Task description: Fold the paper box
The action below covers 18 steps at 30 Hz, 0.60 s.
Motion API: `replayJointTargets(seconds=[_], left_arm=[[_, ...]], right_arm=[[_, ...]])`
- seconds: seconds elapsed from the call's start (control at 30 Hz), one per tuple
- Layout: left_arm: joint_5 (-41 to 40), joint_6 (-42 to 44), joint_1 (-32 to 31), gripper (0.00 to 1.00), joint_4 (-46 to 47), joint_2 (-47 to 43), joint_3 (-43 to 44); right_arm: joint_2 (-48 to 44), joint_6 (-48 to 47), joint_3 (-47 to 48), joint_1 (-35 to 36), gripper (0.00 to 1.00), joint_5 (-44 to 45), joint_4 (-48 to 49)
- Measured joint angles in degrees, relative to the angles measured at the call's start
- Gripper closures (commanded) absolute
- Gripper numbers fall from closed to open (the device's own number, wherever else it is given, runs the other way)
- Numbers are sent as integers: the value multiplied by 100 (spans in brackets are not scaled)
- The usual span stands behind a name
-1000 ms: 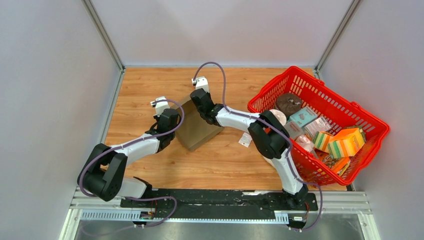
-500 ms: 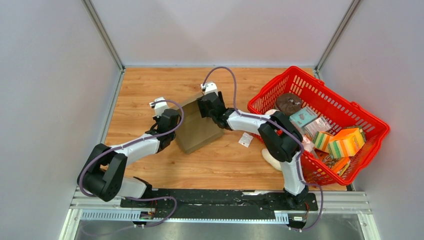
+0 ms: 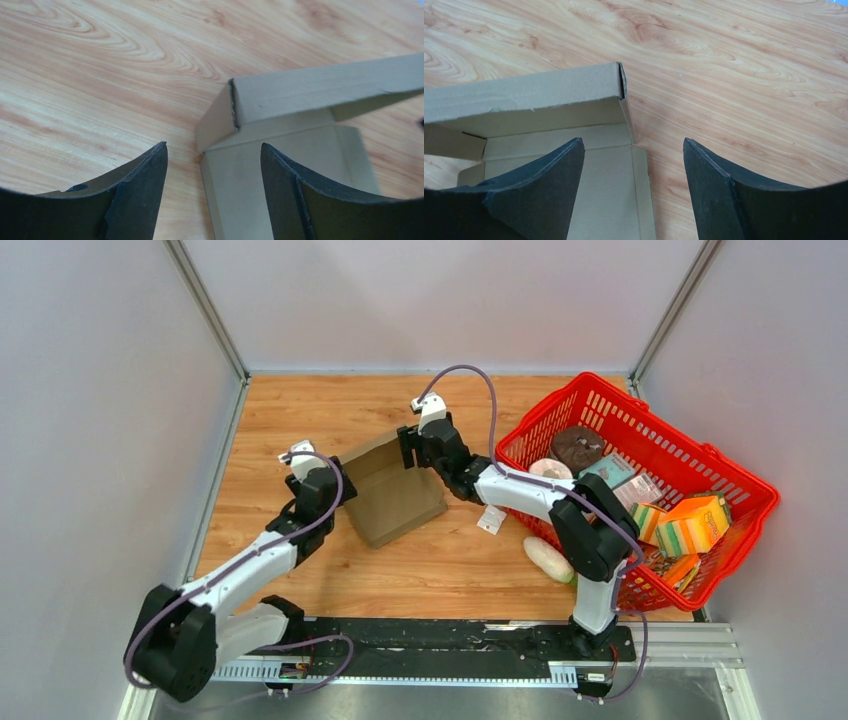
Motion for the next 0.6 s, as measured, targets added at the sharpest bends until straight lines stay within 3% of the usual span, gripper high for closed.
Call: replayJointTargets(seconds=[0.2, 0.43, 0.6], left_arm=[[855, -514, 2, 31, -1080, -1788, -267], [1886, -1346, 0, 35, -2347, -2109, -334], [2487, -2256, -13, 44, -2114, -1891, -1005]], right_arm=[[-181, -37, -219, -127, 23, -181, 118], [-435, -63, -492, -339, 23, -306, 308], [-610, -90, -614, -409, 23, -365, 452]])
